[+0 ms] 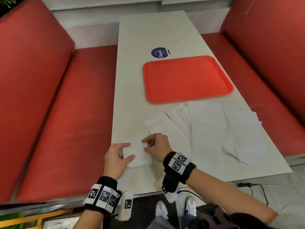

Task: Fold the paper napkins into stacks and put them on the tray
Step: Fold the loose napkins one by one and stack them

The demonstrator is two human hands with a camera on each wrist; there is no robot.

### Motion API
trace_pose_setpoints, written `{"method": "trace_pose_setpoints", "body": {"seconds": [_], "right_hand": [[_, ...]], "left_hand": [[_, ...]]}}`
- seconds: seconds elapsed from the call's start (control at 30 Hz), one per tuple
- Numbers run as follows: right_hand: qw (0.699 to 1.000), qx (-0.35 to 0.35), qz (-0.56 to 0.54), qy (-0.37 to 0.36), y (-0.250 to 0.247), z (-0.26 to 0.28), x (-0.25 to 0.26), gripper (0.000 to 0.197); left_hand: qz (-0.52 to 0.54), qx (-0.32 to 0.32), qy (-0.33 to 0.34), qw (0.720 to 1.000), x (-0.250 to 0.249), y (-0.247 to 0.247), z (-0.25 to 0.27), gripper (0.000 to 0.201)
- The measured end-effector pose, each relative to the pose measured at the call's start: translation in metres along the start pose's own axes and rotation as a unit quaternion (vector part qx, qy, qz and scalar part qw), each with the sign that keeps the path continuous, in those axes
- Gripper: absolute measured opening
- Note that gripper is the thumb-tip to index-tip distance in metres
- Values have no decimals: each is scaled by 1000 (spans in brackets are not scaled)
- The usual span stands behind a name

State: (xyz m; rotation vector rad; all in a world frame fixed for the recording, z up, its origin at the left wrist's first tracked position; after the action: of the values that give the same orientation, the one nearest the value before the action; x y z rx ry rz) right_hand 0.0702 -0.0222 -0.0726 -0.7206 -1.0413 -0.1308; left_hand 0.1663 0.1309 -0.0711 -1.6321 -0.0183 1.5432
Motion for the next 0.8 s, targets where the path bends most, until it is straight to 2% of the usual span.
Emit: {"method": "trace_pose_setpoints", "body": {"seconds": [0.17,0.27,0.33,0.4,0.53,0.63,0.7,0.8], "right_hand": [[996,16,84,-27,6,-1,0,31],[994,24,96,-40,-5,6,1,31],[996,4,79,-46,-26,13,-2,31],[996,-26,72,-41,-57,21,-11,30],[989,-98,110,4,-130,34,-46,29],[973,-114,185,79,-174,39,-82,46],[967,-100,207,107,-188,42,-100,58],[971,-101,197,86,-192,44,-112,62]], "left_hand": [[-98,13,0,995,-4,0,-4,43],[-186,13,9,982,-20,3,-2,40],[-224,-11,55,973,-44,9,-1,35],[-200,-9,113,973,-72,27,1,28],[-132,108,166,971,-117,98,10,24],[-129,181,161,962,-139,154,20,30],[-140,204,148,958,-147,180,23,38],[-142,203,125,961,-152,200,24,52]]}}
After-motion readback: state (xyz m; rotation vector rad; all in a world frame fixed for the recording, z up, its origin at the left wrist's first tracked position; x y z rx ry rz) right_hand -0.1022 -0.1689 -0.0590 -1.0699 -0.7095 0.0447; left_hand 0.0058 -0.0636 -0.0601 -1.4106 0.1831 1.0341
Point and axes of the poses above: each hand's wrist, its own z-axis away from the middle knuckle, its own y-axis out of the palm, x = y × z, the point moved 6 cm from there along -z, towards the middle knuckle, and after that the axes turned 1 degree about y, right-handed, at the moved point
